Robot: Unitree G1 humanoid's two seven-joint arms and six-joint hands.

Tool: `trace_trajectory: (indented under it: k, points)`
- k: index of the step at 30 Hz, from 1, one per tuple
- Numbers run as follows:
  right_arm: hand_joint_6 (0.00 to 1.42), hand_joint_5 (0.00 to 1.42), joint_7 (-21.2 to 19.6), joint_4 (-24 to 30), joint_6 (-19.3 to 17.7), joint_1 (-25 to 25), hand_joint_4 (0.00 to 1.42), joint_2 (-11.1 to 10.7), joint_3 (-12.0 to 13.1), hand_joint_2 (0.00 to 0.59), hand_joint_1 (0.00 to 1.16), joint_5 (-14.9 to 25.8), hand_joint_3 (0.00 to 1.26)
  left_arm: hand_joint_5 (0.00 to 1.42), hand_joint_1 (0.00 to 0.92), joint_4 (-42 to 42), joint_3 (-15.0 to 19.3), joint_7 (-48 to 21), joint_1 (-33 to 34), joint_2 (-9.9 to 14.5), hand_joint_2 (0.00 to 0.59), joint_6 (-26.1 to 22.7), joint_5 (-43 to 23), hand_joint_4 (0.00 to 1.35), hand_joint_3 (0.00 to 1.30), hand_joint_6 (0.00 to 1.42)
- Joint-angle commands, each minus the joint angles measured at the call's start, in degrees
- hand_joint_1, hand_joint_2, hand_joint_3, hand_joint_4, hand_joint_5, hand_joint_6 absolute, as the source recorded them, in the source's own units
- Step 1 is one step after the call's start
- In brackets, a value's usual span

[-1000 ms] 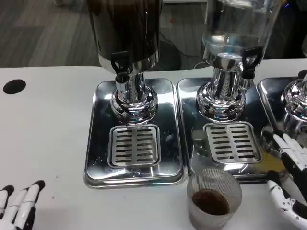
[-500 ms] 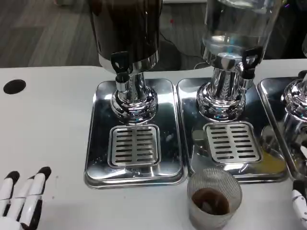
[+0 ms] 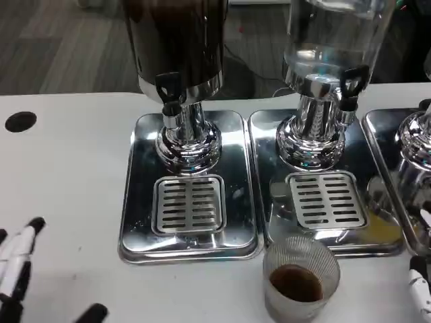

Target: Grasp the cup under the faucet to collect the drink, then remove the cup.

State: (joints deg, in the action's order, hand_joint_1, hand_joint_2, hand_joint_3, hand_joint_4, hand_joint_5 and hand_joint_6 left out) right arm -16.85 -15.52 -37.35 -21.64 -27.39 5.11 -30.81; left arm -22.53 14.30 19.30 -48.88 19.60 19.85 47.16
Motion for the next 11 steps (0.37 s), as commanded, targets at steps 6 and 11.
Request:
trace_trajectory:
  k: [6, 11]
  points:
    - [0.00, 0.00, 0.74, 1.02, 0.45, -0.19, 0.00, -0.51, -1.12, 0.572, 0.38, 0.25, 0.09, 0.03, 0.000, 1.67, 0.36, -5.05, 5.34, 1.88, 0.151, -1.87, -2.38, 0.00, 0.04, 0.22]
    - [0.00, 0.00, 1.05, 1.83, 0.84, -0.58, 0.00, -0.42, -1.32, 0.573, 0.38, 0.25, 0.09, 0.03, 0.000, 1.65, -0.58, -6.77, 7.71, 1.74, 0.151, -2.87, -1.93, 0.00, 0.04, 0.23]
